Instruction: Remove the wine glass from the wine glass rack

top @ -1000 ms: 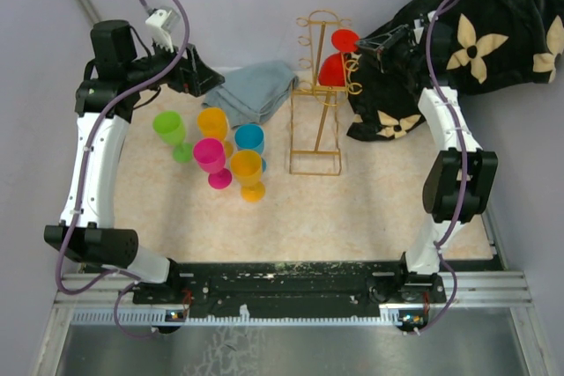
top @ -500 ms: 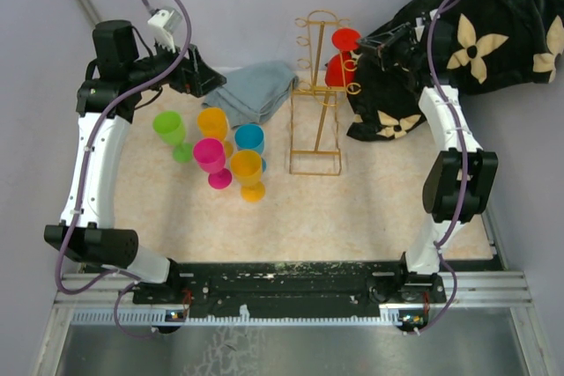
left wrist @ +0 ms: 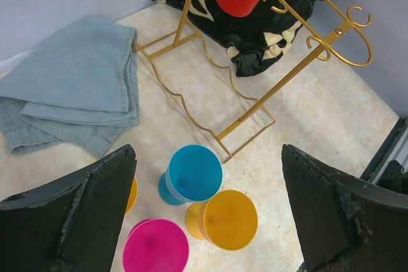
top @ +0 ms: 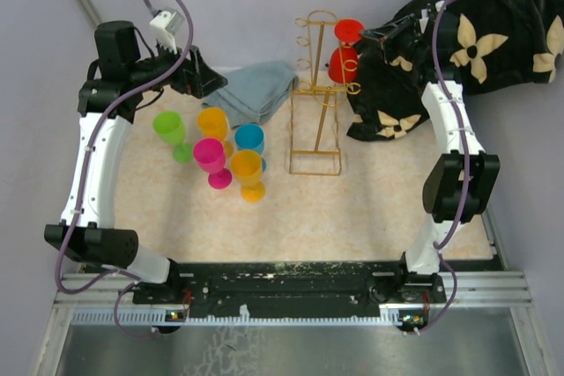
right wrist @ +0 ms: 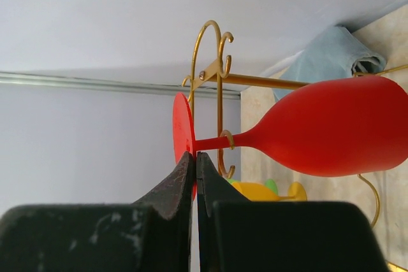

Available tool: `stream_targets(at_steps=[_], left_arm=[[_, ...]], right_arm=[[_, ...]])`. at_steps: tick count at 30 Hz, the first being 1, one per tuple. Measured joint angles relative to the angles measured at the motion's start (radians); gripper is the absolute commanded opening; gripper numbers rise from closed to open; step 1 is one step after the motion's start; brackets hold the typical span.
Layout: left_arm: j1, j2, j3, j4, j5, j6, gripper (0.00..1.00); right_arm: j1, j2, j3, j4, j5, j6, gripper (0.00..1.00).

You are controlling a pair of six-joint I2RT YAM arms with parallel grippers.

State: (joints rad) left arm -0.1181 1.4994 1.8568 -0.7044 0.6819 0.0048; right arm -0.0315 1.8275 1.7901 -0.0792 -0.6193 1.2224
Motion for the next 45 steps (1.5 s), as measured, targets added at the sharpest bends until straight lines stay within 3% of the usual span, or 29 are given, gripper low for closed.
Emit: stream_targets(at_steps=[14, 31, 37, 41, 45], left_arm=[[0.0, 0.0, -0.005, -0.008, -0.001, 0.004, 1.0], [-0.006, 0.0, -0.005, -0.013, -0.011, 0.004, 1.0], [-0.003, 0.0, -0.008, -0.012, -0.093, 0.0, 1.0], [0.024, 0.0, -0.028, -0.006, -0.118, -0.022, 1.0], [0.092, 0.0, -0.068, 0.023, -0.094, -0.079, 1.0]], right_arm=[[-0.008, -0.011, -0.018, -0.059, 0.04, -0.031, 0.0], [-0.076, -0.139, -0.132, -0.103, 0.092, -0.058, 0.0], [-0.189, -0.214, -0.135, -0.12, 0.098, -0.073, 0.0], [-0.246, -0.192, -0.011, -0.097, 0.093, -0.046, 0.0], [-0.214, -0.113, 0.235, 0.033, 0.053, 0.022, 0.0]])
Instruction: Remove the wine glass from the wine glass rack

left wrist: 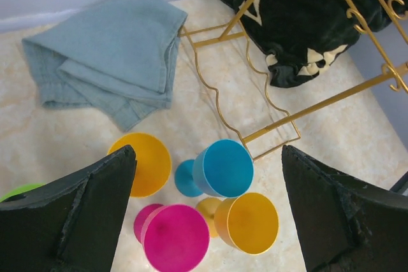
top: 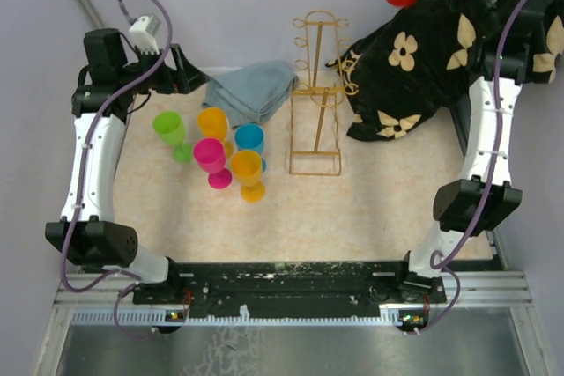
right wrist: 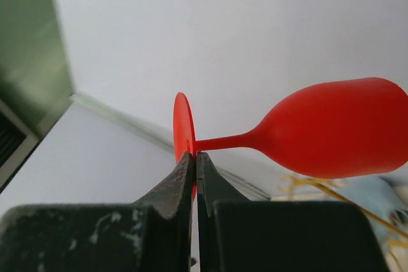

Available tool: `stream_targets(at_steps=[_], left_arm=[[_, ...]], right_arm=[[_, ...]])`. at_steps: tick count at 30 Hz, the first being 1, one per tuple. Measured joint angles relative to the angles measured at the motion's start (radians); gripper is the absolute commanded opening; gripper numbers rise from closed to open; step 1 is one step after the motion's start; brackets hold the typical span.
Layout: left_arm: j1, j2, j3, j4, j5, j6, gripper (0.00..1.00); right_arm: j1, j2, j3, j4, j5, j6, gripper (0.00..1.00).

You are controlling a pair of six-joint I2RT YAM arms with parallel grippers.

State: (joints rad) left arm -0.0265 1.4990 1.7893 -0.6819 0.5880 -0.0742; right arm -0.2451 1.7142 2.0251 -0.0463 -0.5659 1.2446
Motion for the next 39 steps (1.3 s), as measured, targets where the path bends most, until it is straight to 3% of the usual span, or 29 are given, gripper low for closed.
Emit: stream_targets(at_steps=[3, 8, 16, 19, 23, 31, 39], left_arm=[[0.086, -0.007, -0.068, 0.071, 0.068, -0.087, 1.0], [0.18, 0.009, -0.114, 0.197, 0.184, -0.235, 1.0], [0.177, 0.145, 0.051, 0.508, 0.351, -0.513, 1.0], [0.172, 0.166, -0.011, 0.782, 0.443, -0.758, 1.0], [0.124, 0.163, -0.107, 0.994, 0.518, -0.943, 1.0], [-0.036, 0.068, -0.201, 0.943, 0.539, -0.879, 1.0], [-0.059, 0.025, -0.203, 0.966, 0.539, -0.876, 1.0]], right_arm=[[0.062, 0.037, 0.129, 0.137, -0.043, 0.064, 0.0], [0.224, 0.037, 0.122, 0.336, -0.103, 0.15, 0.0], [0.48, -0.04, -0.252, 0.533, -0.108, 0.196, 0.0], [0.54, -0.085, -0.396, 0.572, -0.095, 0.198, 0.0], [0.58, -0.144, -0.489, 0.603, -0.071, 0.188, 0.0], [0.649, -0.236, -0.526, 0.691, -0.033, 0.172, 0.0], [0.669, -0.241, -0.559, 0.745, -0.019, 0.177, 0.0]])
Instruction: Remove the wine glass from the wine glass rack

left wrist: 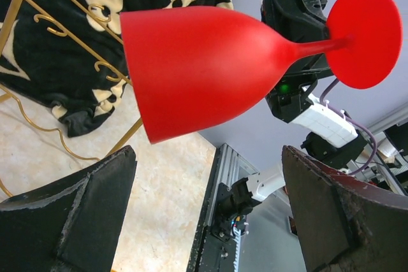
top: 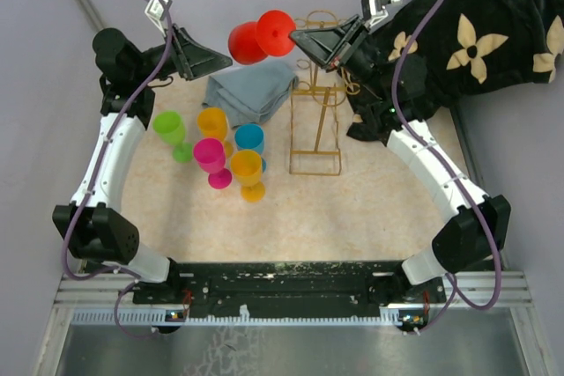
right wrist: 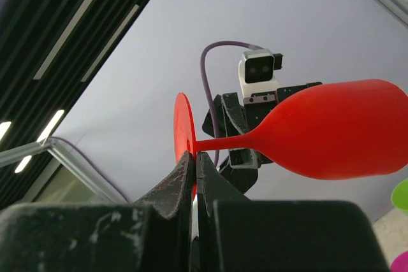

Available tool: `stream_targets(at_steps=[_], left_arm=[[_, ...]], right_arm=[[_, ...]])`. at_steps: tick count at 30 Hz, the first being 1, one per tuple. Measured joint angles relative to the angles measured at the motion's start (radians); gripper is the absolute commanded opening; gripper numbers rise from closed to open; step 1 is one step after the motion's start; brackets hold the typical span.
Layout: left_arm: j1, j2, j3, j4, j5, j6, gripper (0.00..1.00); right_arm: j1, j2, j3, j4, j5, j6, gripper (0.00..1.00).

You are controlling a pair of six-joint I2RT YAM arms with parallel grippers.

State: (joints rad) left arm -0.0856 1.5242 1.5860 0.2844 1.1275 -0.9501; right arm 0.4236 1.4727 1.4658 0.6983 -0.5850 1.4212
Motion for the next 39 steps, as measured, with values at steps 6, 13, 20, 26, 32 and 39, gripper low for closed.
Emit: stream_targets(at_steps=[6, 13, 20, 26, 32, 39], left_arm=[[-0.003, 0.0, 0.0, 0.002, 0.0, 0.0, 1.0], [-0.003, 0.006, 0.001, 0.023, 0.0, -0.022, 1.0], [-0.005, 0.007, 0.001, 0.076, 0.002, -0.072, 0.94], [-0.003, -0.023, 0.001, 0.098, 0.002, -0.106, 0.74], [0.001, -0.12, -0.01, 0.085, 0.0, -0.096, 0.47], [0.013, -0.227, -0.01, 0.025, 0.006, -0.064, 0.11]], right_arm=[[0.014, 0.0, -0.036, 0.024, 0.013, 0.009, 0.0], [0.031, 0.0, -0.068, 0.047, 0.023, 0.023, 0.0], [0.035, 0.0, -0.08, 0.084, 0.023, 0.032, 0.0], [0.035, 0.008, -0.1, 0.185, 0.018, 0.084, 0.0], [0.035, 0.048, -0.099, 0.318, 0.009, 0.156, 0.0], [0.034, 0.164, -0.088, 0.474, -0.006, 0.268, 0.0]])
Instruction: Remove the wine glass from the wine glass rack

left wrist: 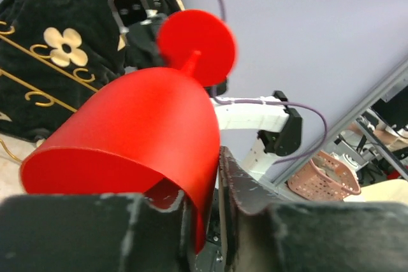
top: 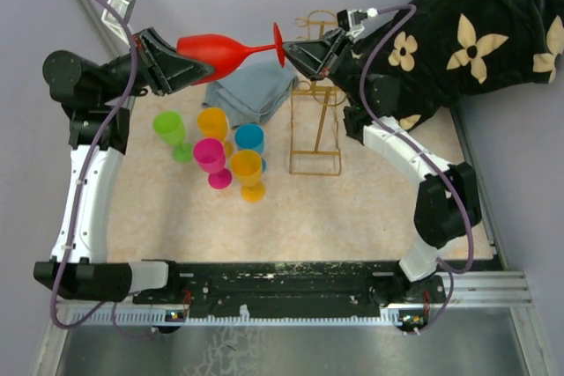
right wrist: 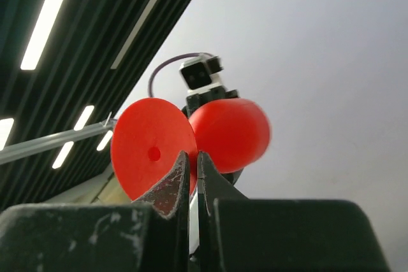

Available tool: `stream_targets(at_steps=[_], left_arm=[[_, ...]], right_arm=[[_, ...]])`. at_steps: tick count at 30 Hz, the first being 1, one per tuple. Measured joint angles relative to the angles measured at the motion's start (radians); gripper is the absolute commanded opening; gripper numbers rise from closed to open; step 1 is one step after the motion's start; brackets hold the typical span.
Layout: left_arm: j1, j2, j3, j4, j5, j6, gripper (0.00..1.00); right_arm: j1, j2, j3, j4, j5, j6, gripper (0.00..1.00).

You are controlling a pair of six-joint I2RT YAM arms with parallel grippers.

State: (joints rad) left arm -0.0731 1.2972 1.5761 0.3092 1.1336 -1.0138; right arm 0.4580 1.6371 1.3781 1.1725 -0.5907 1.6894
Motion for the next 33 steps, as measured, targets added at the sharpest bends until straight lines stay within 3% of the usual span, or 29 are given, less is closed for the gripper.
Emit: stream_targets(at_steps=[2, 9, 14, 19, 22, 24, 28, 33], left_arm=[[0.009, -0.025, 0.0, -0.014, 0.009, 0.004, 0.01], [0.076, -0.062, 0.015, -0.078, 0.014, 0.076, 0.0], [0.113, 0.076, 0.226, -0.322, -0.011, 0.289, 0.0], [0.121, 0.284, 0.561, -0.666, -0.159, 0.62, 0.0], [0.121, 0.348, 0.639, -0.862, -0.324, 0.785, 0.0], [0.122, 0.353, 0.632, -0.964, -0.423, 0.86, 0.0], [0.122, 0.299, 0.516, -1.115, -0.602, 0.983, 0.0], [0.126, 0.128, 0.369, -1.27, -0.762, 1.087, 0.0]], right_arm=[[0.0, 0.049, 0.019, 0.039, -0.012, 0.029, 0.0], [-0.008, 0.144, 0.065, 0.059, -0.094, 0.061, 0.29], [-0.03, 0.037, 0.073, -0.08, -0.145, -0.048, 0.45], [-0.084, -0.227, 0.041, -0.43, -0.154, -0.297, 0.51], [-0.142, -0.396, 0.083, -0.789, -0.099, -0.536, 0.52], [-0.174, -0.459, 0.152, -1.024, -0.013, -0.694, 0.53], [-0.196, -0.508, 0.259, -1.384, 0.233, -0.951, 0.67], [-0.202, -0.515, 0.279, -1.648, 0.548, -1.157, 0.86]])
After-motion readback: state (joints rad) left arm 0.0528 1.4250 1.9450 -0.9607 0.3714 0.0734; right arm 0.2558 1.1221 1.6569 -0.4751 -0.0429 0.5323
